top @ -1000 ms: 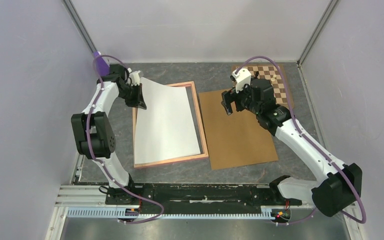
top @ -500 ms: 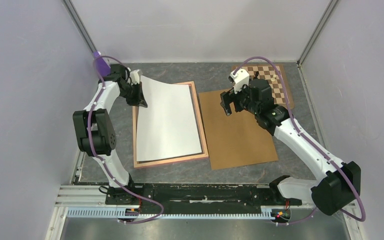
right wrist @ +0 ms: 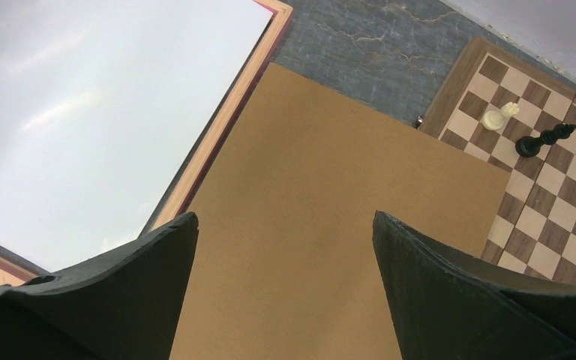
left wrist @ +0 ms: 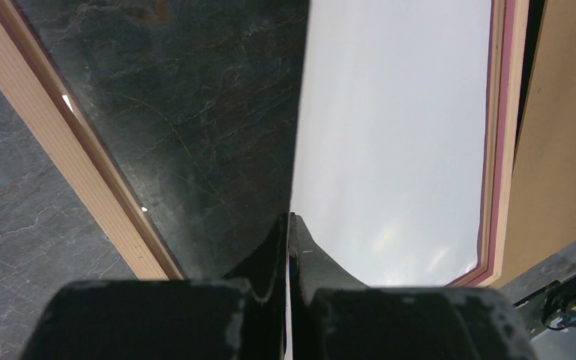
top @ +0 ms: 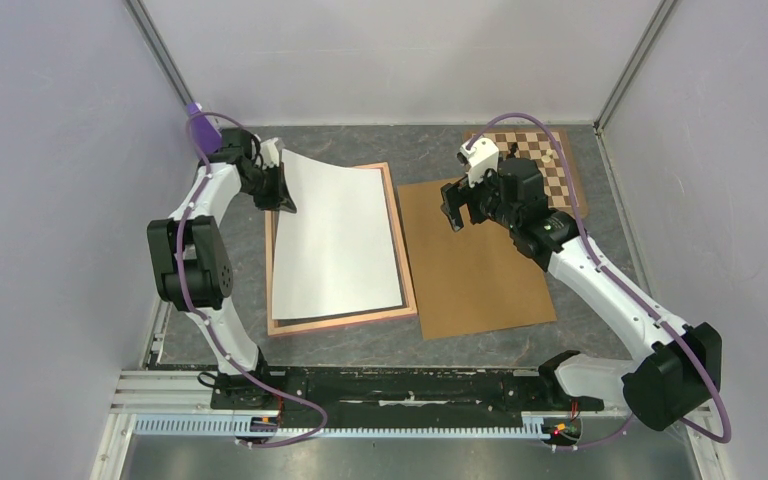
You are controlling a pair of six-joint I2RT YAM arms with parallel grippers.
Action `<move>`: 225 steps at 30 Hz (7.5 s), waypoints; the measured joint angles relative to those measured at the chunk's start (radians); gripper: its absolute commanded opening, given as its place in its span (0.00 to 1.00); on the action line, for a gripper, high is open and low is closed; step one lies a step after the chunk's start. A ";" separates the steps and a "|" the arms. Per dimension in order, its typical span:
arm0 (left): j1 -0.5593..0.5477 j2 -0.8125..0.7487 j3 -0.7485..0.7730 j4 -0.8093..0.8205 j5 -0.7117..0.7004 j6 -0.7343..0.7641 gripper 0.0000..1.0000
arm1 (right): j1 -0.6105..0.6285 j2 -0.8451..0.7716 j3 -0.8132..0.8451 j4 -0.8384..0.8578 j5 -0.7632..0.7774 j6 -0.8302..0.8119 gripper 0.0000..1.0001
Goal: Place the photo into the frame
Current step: Turn over the photo from the photo frame.
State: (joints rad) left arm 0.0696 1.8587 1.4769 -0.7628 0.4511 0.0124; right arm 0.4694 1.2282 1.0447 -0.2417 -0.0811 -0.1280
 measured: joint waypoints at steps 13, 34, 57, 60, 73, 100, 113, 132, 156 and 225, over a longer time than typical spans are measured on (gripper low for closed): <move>0.000 0.000 -0.064 0.071 -0.003 -0.067 0.02 | 0.000 0.000 0.000 0.000 0.000 0.000 0.89; 0.000 0.000 -0.093 0.102 -0.035 -0.067 0.04 | 0.000 0.000 0.000 0.000 0.000 0.000 0.89; 0.000 0.000 -0.109 0.115 -0.085 -0.066 0.41 | 0.000 0.000 0.000 0.000 0.000 0.000 0.89; 0.000 0.000 -0.109 0.115 -0.087 -0.066 0.47 | 0.000 0.000 0.000 0.000 -0.001 0.000 0.89; -0.002 0.046 -0.109 0.115 -0.095 -0.066 0.59 | 0.000 0.000 0.000 0.000 0.000 0.000 0.89; -0.017 0.043 -0.097 0.103 -0.227 -0.065 0.83 | 0.000 -0.010 0.000 0.000 -0.001 0.000 0.89; -0.025 -0.113 -0.135 0.128 -0.291 -0.054 0.84 | 0.000 -0.014 -0.003 0.001 -0.001 -0.001 0.89; -0.346 -0.162 -0.323 0.236 -0.350 0.038 0.84 | 0.004 0.002 -0.163 0.054 0.088 -0.110 0.91; -0.357 -0.105 -0.340 0.250 -0.402 0.042 0.83 | -0.055 -0.058 -0.224 0.080 0.074 -0.134 0.91; -0.339 -0.067 -0.351 0.262 -0.458 0.083 0.85 | -0.063 -0.069 -0.225 0.084 0.029 -0.118 0.91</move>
State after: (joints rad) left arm -0.2695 1.7920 1.1263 -0.5003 -0.0067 0.0952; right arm 0.4065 1.1591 0.8200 -0.1574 -0.0517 -0.2462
